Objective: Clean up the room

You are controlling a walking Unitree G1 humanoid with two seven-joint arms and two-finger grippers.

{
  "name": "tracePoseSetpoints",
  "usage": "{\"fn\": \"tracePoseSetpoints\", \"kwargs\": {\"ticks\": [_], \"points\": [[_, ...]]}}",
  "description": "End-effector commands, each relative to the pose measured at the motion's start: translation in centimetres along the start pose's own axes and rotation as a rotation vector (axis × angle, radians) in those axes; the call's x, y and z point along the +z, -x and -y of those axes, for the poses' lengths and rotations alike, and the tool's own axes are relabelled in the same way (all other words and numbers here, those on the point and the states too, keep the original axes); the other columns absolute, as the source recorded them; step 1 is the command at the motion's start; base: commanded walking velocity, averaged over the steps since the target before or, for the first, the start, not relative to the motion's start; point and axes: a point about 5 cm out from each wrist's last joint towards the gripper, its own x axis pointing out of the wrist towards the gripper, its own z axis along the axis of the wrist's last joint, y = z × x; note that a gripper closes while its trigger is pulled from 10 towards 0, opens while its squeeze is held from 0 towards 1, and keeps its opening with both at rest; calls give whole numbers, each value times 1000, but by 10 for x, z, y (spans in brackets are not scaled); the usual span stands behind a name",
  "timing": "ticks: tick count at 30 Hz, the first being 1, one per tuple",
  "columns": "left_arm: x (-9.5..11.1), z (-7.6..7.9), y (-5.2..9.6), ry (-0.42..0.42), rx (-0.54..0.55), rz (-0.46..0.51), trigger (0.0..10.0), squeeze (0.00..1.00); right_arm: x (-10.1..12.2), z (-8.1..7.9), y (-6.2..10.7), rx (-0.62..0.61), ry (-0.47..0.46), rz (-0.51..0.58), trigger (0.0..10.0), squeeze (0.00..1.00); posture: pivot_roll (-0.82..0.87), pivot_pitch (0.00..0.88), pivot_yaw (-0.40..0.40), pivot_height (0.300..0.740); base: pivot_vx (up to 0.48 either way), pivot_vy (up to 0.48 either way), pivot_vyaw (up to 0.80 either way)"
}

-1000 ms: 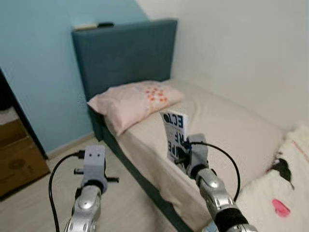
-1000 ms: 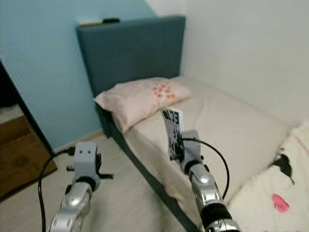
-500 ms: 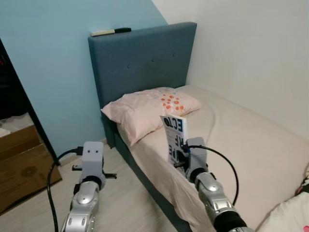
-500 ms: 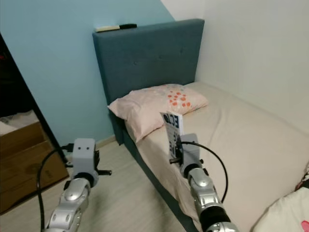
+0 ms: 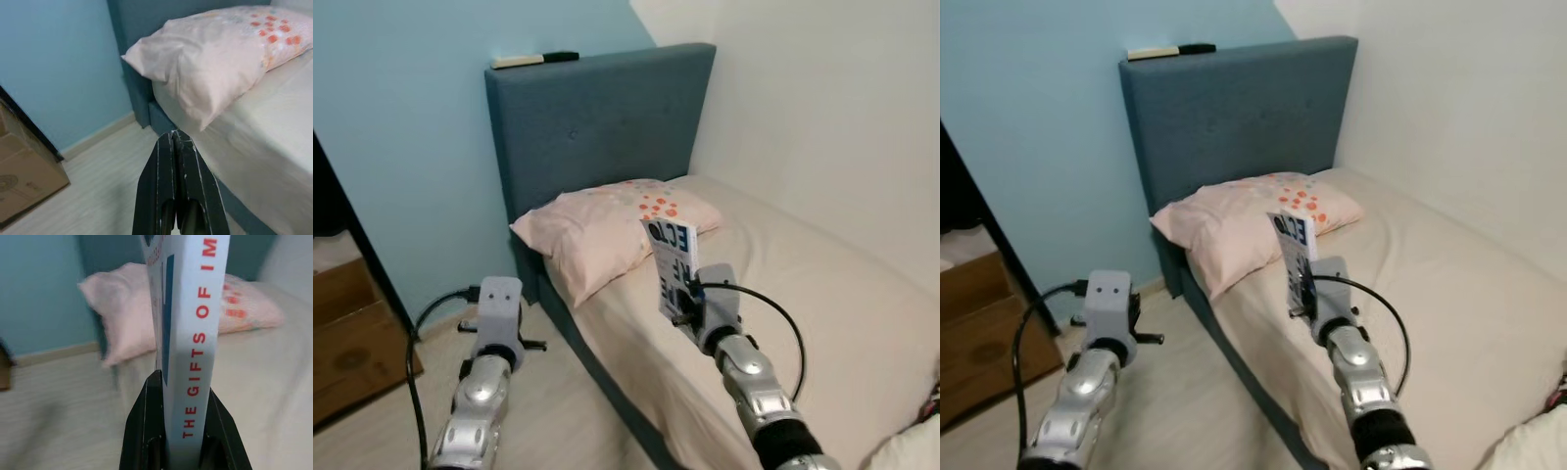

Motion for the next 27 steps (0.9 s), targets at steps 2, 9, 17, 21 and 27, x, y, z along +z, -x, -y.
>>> {"fn": "tracePoseSetpoints", "kwargs": {"ticks": [2,9,17,21,27], "points": [[-6,-2,3,31,28,-34,10000,0,1,4,-1,-23,-18,15,10000,0,21,58,-43,740,270,0,0],[-10,-4,9,17,34,-44,10000,0,-4,-5,-2,-33,-66,3,10000,0,16,69,-29,740,268,0,0],[-14,0,12,6,17,-54,10000,0,-18,-7,7,-40,-112,-41,10000,0,2,72,-33,740,269,0,0],[-13,3,13,9,13,-53,10000,0,-19,-6,8,-39,-109,-38,10000,0,1,72,-33,740,269,0,0],[-14,6,16,15,6,-56,10000,0,-21,-3,11,-50,-103,-42,10000,0,-4,67,-31,740,269,0,0]]}}
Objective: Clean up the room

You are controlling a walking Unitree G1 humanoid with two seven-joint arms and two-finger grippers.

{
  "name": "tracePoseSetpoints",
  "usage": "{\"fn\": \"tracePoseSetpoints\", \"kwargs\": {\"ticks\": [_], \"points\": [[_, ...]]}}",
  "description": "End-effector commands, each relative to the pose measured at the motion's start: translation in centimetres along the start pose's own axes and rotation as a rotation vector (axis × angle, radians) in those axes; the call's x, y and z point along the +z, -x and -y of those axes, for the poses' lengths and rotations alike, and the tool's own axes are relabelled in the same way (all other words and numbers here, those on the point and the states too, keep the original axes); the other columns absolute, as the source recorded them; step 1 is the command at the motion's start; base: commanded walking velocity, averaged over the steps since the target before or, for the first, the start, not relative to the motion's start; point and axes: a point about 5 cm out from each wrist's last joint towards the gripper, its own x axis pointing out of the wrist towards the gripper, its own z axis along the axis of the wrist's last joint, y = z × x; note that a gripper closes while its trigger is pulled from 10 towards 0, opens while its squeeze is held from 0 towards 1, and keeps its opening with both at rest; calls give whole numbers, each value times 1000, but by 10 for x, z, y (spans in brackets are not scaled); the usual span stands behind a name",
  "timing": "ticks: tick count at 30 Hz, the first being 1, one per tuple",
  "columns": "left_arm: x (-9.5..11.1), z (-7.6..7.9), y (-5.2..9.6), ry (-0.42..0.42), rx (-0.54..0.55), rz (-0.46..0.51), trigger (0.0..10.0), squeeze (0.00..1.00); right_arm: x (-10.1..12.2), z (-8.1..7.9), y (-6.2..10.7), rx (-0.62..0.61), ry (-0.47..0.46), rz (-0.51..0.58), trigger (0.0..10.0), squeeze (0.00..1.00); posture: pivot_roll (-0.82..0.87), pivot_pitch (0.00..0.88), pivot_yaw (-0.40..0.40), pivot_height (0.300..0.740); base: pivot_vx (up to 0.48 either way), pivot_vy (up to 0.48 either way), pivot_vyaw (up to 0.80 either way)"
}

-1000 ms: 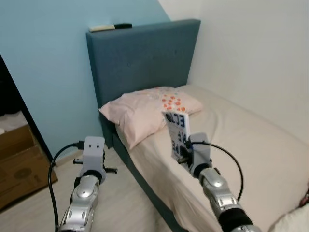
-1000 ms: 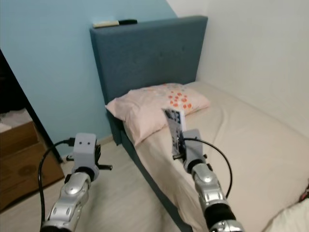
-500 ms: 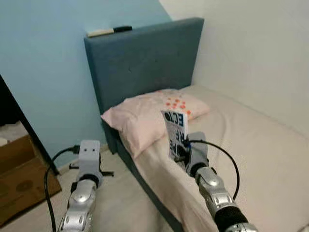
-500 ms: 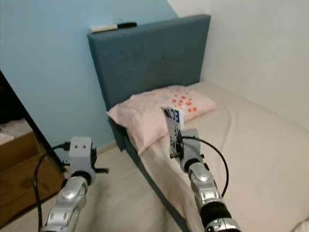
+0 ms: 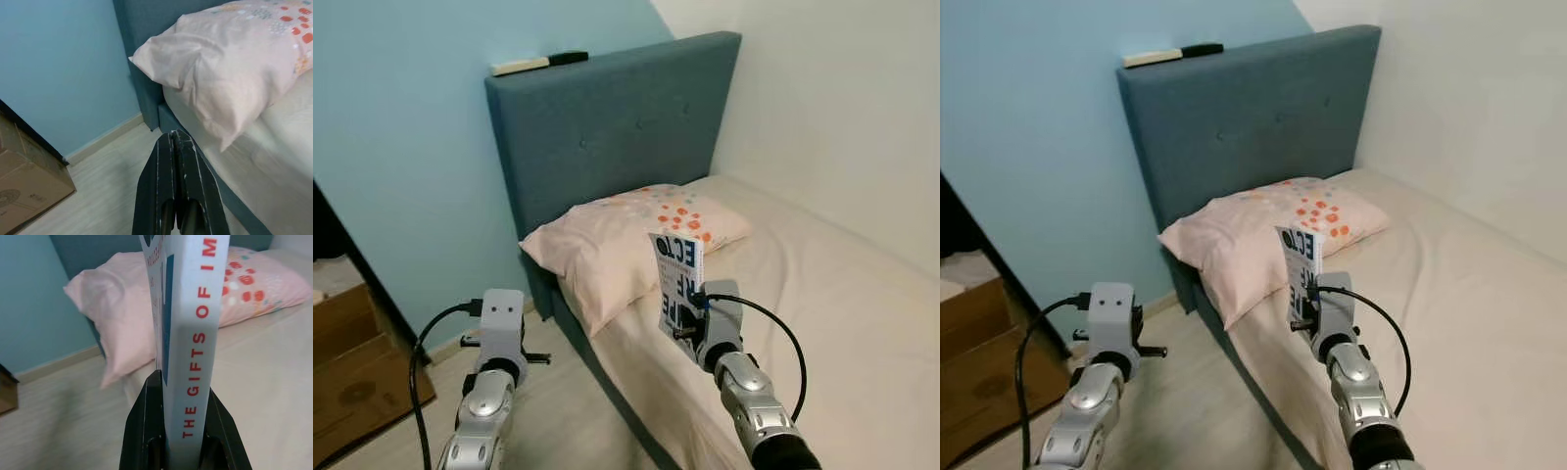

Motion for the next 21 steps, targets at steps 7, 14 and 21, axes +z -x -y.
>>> {"fn": "tracePoseSetpoints", "kwargs": {"ticks": [7,14,21], "points": [[-3,1,3,0,-5,-18,10000,0,2,-3,3,13,5,20,10000,0,-7,62,-31,740,266,0,0],[-3,2,3,3,-9,-18,10000,0,3,-1,3,15,6,23,10000,0,-10,56,-31,740,267,0,0],[-2,4,2,6,-9,-18,10000,0,5,2,3,16,12,25,10000,0,-11,52,-36,740,270,0,0]]}}
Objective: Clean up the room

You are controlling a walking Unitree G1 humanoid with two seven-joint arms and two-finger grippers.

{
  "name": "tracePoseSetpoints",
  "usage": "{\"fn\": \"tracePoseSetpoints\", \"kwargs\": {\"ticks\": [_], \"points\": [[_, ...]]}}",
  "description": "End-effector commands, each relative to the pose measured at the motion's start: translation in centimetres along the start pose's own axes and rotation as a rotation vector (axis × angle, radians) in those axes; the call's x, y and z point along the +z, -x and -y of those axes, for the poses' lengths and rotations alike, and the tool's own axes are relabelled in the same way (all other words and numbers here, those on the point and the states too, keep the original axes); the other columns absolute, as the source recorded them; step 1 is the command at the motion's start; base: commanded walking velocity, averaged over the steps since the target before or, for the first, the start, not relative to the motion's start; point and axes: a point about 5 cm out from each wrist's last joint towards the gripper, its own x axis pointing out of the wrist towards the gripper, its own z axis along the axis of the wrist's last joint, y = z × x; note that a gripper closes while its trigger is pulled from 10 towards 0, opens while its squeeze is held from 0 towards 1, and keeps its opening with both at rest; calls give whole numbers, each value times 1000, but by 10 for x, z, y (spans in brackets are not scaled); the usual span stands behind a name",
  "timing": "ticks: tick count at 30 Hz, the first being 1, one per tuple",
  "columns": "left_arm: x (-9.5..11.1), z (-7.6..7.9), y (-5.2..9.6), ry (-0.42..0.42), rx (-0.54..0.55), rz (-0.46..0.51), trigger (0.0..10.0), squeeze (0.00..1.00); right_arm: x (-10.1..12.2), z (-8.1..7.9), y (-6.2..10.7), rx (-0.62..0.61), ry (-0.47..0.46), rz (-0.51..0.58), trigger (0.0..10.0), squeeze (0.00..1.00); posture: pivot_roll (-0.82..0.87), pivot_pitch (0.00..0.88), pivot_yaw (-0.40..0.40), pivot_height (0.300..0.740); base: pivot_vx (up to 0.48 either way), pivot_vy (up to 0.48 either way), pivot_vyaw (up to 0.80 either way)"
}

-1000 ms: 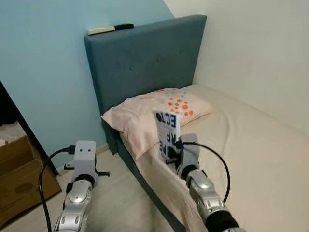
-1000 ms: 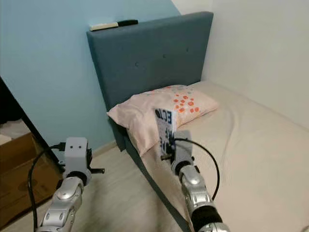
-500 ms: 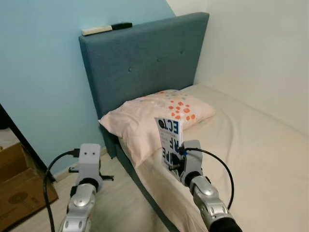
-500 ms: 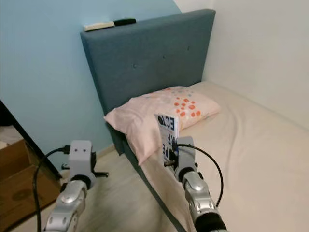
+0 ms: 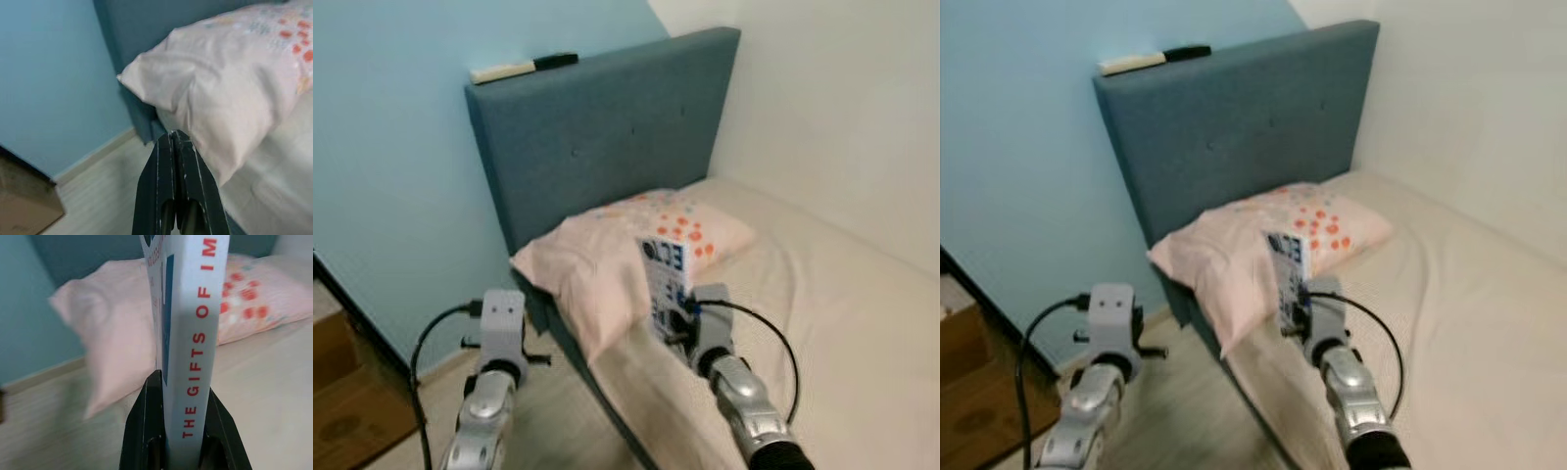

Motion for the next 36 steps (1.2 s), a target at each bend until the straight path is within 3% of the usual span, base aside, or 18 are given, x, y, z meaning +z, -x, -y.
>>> {"fn": "tracePoseSetpoints", "kwargs": {"ticks": [1,15,36], "points": [[-5,-6,2,-5,17,-25,10000,0,6,-9,-3,28,-15,26,10000,0,-11,52,-36,740,270,0,0],[-6,-8,3,-3,27,-28,10000,0,7,-10,-3,40,-5,22,10000,0,-10,57,-45,740,269,0,0],[-5,-12,6,-15,48,-10,10000,0,9,-13,-5,59,28,22,10000,0,0,67,-44,740,0,0,0]]}}
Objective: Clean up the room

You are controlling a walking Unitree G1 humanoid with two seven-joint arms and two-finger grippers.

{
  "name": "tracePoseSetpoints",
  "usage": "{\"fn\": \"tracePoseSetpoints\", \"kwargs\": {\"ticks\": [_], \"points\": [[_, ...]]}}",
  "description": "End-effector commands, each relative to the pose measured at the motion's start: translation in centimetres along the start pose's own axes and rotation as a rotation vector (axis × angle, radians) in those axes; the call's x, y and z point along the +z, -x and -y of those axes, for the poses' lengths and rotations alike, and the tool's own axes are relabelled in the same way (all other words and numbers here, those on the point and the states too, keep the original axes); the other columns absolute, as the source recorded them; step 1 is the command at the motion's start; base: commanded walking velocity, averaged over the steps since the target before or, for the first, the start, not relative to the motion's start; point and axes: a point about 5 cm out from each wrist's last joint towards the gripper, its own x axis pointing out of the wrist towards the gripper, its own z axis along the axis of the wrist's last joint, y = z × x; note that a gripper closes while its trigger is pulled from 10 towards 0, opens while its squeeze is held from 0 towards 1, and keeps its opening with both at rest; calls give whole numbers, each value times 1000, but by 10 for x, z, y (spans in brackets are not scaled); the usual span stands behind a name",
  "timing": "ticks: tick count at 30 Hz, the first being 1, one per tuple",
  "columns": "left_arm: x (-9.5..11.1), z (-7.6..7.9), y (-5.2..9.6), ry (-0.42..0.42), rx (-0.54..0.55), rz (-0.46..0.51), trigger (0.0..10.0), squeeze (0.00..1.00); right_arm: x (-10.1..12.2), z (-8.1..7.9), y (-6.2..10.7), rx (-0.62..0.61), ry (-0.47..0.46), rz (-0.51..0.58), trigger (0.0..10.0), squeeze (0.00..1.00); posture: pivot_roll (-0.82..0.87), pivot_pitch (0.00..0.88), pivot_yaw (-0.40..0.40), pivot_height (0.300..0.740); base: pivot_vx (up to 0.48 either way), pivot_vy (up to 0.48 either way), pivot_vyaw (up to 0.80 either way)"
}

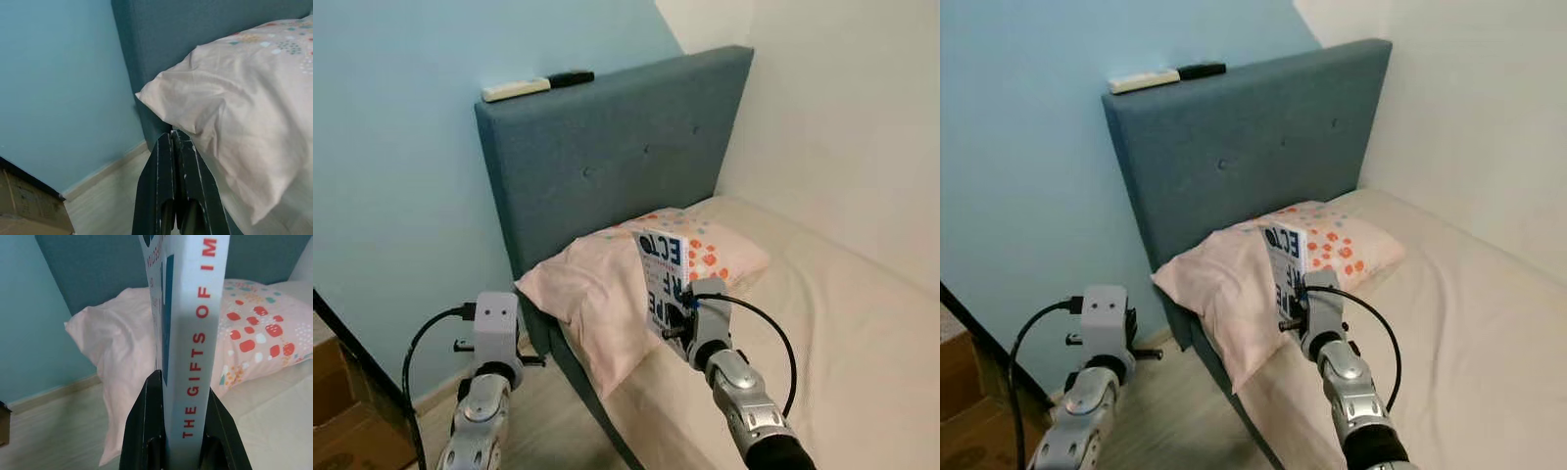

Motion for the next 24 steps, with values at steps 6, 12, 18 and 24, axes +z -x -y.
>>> {"fn": "tracePoseSetpoints", "kwargs": {"ticks": [6,12,18,24], "points": [[-1,-3,3,-20,6,-2,10000,0,2,-2,0,10,25,12,10000,0,1,69,-42,740,0,0,456],[-3,0,2,-23,-2,-15,10000,0,1,-2,0,9,24,9,10000,0,1,73,-39,740,0,0,800],[-3,1,2,-29,-10,-21,10000,0,1,0,0,4,24,6,10000,0,2,78,-36,740,0,0,800],[-3,3,3,-33,-26,-26,10000,0,1,5,1,-19,21,3,10000,0,1,81,-30,740,0,0,800]]}}
